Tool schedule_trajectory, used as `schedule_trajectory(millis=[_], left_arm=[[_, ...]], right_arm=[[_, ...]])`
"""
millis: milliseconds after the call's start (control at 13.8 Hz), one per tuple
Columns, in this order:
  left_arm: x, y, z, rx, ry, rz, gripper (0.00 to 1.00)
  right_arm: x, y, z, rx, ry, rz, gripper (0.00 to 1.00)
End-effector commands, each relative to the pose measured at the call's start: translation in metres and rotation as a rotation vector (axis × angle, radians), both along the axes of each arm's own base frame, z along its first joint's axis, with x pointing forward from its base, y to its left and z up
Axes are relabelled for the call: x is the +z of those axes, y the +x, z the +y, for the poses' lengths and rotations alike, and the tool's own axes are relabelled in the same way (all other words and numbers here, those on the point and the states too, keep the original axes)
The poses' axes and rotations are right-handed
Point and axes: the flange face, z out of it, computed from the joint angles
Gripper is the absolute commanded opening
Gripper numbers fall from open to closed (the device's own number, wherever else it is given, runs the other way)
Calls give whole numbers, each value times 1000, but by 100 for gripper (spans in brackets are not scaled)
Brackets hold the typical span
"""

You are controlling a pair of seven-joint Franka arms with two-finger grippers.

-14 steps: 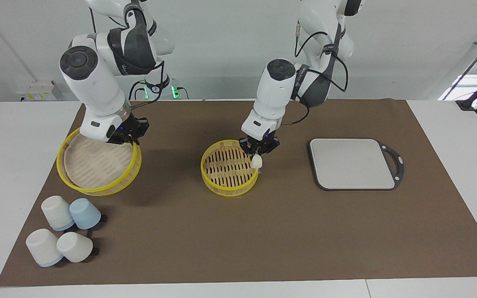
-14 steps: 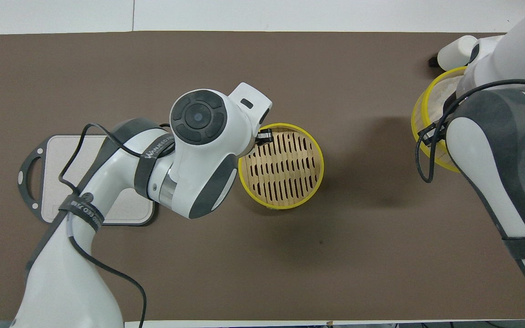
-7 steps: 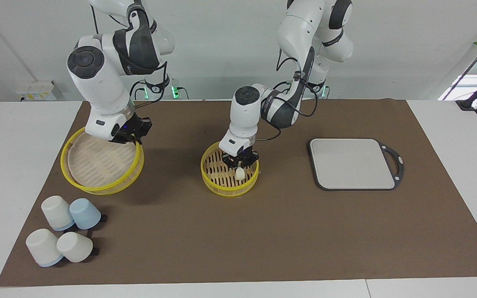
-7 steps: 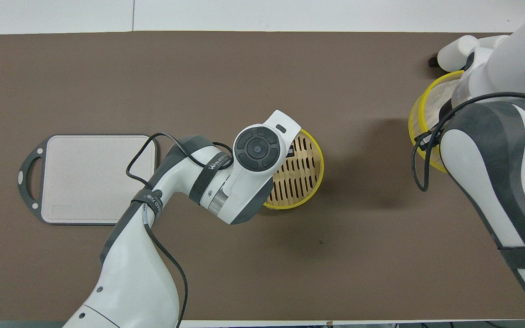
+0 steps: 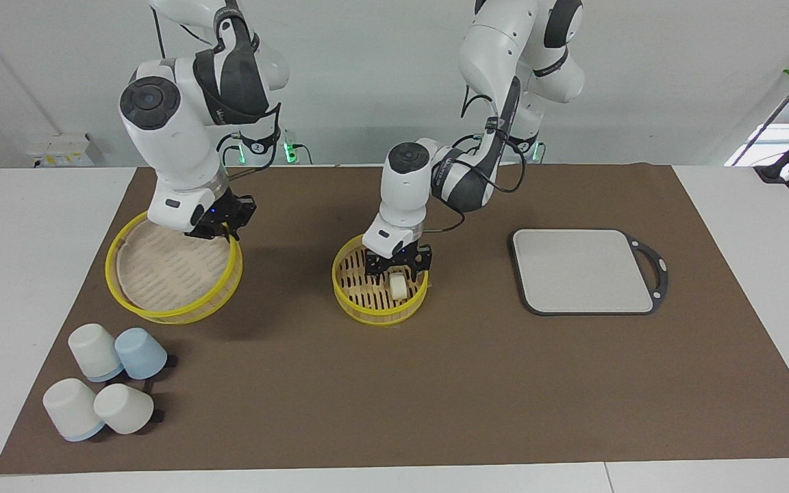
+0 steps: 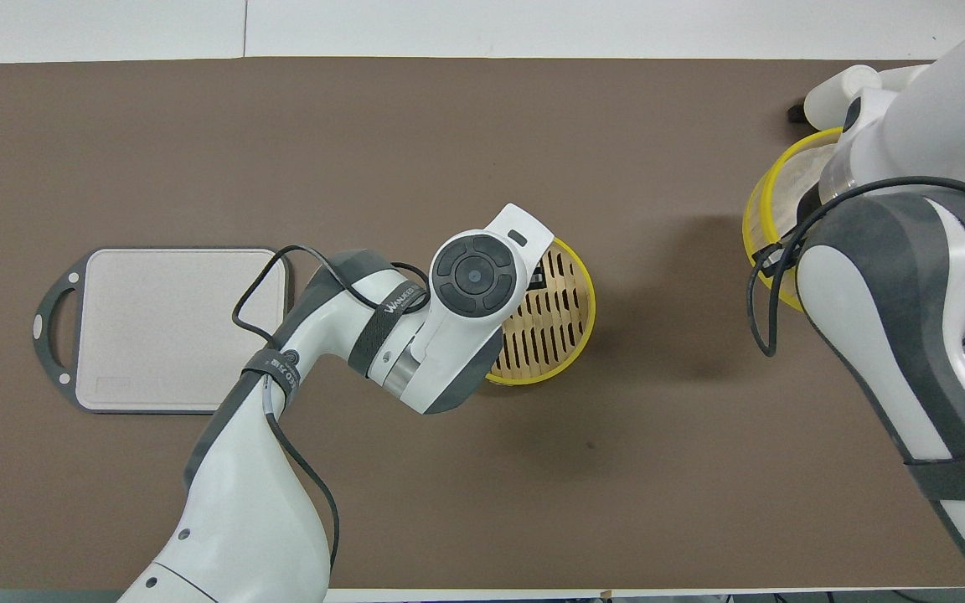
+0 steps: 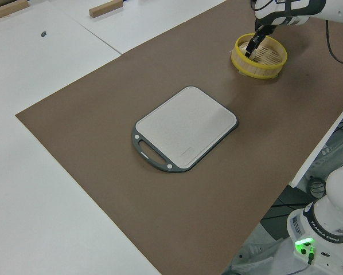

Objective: Place bun in steamer

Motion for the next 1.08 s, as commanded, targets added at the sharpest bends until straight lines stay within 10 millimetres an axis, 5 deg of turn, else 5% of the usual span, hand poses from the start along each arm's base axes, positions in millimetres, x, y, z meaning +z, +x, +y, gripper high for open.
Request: schedule_trajectory(millis=[0,72,361,506,867,1012], left_arm=[[31,-7,17,11,20,-4,100],[54,-4,31,26,23,-1,100],[162,21,144,93,29,21,100],[198,31,209,104,30,17,100],[228,50,382,24,67,56,100],[228,53,429,-5,76,61,100]], right_arm=[[17,-12,62,-50,13,-62,0],[18,-13,81,-80,21,-94,0],[1,-11,136,-131,83,-113,0],[-12,-19,189,-142,85,-127,0],[-59,-41,328,-253,78,-146,0],[-73,-42,356,-265,91,-215,0]])
